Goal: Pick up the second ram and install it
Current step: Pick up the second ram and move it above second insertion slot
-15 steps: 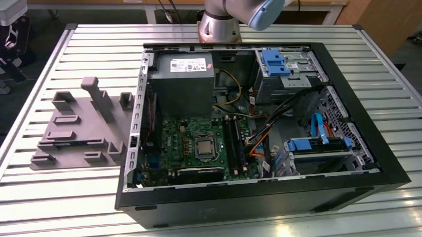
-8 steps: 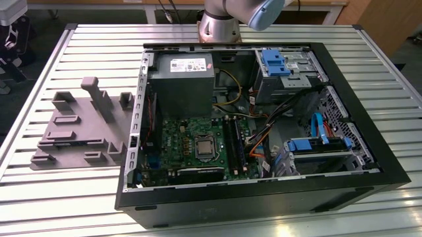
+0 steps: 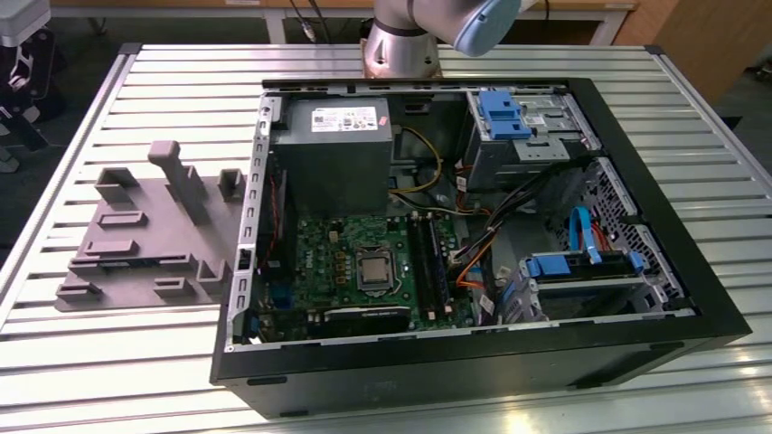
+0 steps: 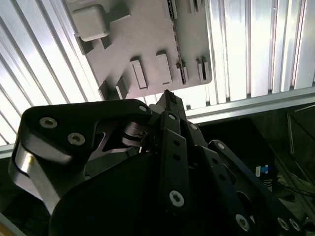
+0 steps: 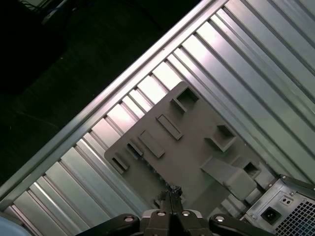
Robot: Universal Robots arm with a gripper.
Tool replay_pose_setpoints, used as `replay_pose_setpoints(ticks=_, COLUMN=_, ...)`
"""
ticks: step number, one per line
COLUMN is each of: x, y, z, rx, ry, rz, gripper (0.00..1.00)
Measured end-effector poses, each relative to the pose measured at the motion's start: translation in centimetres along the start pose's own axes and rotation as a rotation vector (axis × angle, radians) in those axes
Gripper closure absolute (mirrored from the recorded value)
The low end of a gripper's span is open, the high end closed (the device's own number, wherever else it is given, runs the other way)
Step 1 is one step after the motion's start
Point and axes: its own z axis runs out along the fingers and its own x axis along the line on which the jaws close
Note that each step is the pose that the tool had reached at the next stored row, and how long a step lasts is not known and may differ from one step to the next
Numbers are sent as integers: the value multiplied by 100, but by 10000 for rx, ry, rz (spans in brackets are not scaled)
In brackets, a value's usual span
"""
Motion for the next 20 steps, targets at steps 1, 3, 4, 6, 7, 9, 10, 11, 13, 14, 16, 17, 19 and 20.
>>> replay_pose_setpoints(ticks=1, x=0, y=-1, z=1, rx=7, ry=7, rz=-6, gripper=89)
replay_pose_setpoints(ticks=3, x=0, y=-1, z=1, rx=13, ry=22, rz=-134, gripper=89)
replay_pose_setpoints(ticks=4, x=0, y=-1, z=2, rx=11, ry=28, rz=-282, gripper=89)
replay_pose_setpoints(ticks=6, x=0, y=0, z=3, rx=4, ry=43, rz=-598, gripper=89)
replay_pose_setpoints(ticks=7, x=0, y=0, z=3, rx=0, ry=50, rz=-761, gripper=89)
replay_pose_setpoints(ticks=9, x=0, y=0, z=4, rx=-7, ry=62, rz=-1054, gripper=89)
replay_pose_setpoints(ticks=10, x=0, y=0, z=4, rx=-9, ry=66, rz=-1142, gripper=89)
replay_pose_setpoints(ticks=11, x=0, y=0, z=4, rx=-11, ry=69, rz=-1195, gripper=89)
replay_pose_setpoints(ticks=13, x=0, y=0, z=4, rx=-11, ry=69, rz=-1207, gripper=89)
replay_pose_setpoints(ticks=14, x=0, y=0, z=4, rx=-11, ry=70, rz=-1208, gripper=89)
replay_pose_setpoints(ticks=16, x=0, y=0, z=4, rx=-11, ry=69, rz=-1215, gripper=89)
replay_pose_setpoints(ticks=17, x=0, y=0, z=4, rx=-11, ry=70, rz=-1221, gripper=89)
replay_pose_setpoints(ticks=19, x=0, y=0, z=4, rx=-12, ry=70, rz=-1233, gripper=89)
replay_pose_setpoints(ticks=20, x=0, y=0, z=4, rx=-12, ry=71, rz=-1236, gripper=89)
